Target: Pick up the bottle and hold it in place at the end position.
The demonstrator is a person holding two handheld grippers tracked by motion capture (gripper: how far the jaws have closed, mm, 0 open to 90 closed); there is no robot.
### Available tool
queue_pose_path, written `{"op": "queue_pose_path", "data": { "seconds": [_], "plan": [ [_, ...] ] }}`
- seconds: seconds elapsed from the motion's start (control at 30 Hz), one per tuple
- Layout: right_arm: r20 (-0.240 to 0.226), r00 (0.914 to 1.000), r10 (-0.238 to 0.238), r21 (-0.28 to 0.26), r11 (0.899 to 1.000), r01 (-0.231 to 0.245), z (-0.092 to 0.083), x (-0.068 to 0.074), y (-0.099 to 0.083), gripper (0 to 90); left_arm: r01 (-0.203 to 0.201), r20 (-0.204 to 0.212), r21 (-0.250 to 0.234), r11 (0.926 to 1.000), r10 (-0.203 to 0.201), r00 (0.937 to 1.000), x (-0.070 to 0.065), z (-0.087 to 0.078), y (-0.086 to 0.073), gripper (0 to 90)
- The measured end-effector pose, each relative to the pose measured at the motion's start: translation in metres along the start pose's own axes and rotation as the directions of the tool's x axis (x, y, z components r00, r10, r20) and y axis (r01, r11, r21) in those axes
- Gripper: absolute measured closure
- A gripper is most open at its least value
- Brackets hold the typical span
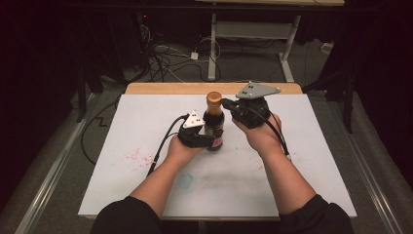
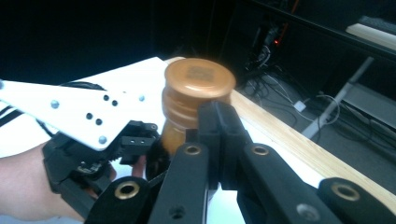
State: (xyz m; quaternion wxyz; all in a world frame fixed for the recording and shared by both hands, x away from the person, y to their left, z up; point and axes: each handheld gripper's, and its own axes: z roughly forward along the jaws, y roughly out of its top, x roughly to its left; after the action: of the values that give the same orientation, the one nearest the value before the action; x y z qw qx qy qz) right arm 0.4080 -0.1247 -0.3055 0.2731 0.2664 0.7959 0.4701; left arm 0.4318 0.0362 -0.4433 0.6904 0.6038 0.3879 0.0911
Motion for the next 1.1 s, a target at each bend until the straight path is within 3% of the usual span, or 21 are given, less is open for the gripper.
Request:
{"op": "queue_pose_path", "data": {
  "seconds": [0.03,0.07,0.1,0.13,0.17,0.27,1.1],
  "plan": [
    [0.005,1.0,-0.001,0.005,1.0,0.001,0.0006,-0.0008,0.0003,90.0,-0.007,0.003,0.003,1.0,0.007,1.0,-0.0004,-0.0004,-0.0002,31.0],
    [0.011,0.9999,-0.001,0.009,1.0,0.0,0.0014,-0.0017,0.0002,90.0,-0.066,0.012,0.052,0.9965,0.065,0.9978,0.0022,-0.0041,0.0001,30.8],
    [0.011,0.9999,-0.001,0.009,1.0,0.0,0.0014,-0.0017,0.0002,90.0,-0.008,-0.001,0.002,1.0,0.008,1.0,-0.0012,-0.0006,-0.0005,30.8],
    [0.011,0.9999,0.0,0.007,1.0,0.0,0.0015,-0.0016,0.0,90.0,-0.057,0.011,0.047,0.9972,0.057,0.9983,0.0021,-0.0037,0.0001,30.8],
    [0.011,0.9999,0.0,0.007,1.0,0.0,0.0015,-0.0016,0.0,90.0,0.005,-0.005,-0.002,1.0,-0.005,1.0,-0.0004,0.0002,0.0001,30.8],
    [0.001,1.0,-0.007,0.0,1.0,0.007,0.0014,0.0016,0.0014,90.0,0.017,-0.009,-0.005,0.9998,-0.017,0.9998,0.0013,0.0006,0.0007,30.8],
    [-0.005,1.0,0.006,-0.008,1.0,-0.006,0.003,0.0007,0.0009,90.0,0.021,-0.02,-0.01,0.9997,-0.021,0.9996,0.0009,0.001,0.0004,30.9]
  ]
}}
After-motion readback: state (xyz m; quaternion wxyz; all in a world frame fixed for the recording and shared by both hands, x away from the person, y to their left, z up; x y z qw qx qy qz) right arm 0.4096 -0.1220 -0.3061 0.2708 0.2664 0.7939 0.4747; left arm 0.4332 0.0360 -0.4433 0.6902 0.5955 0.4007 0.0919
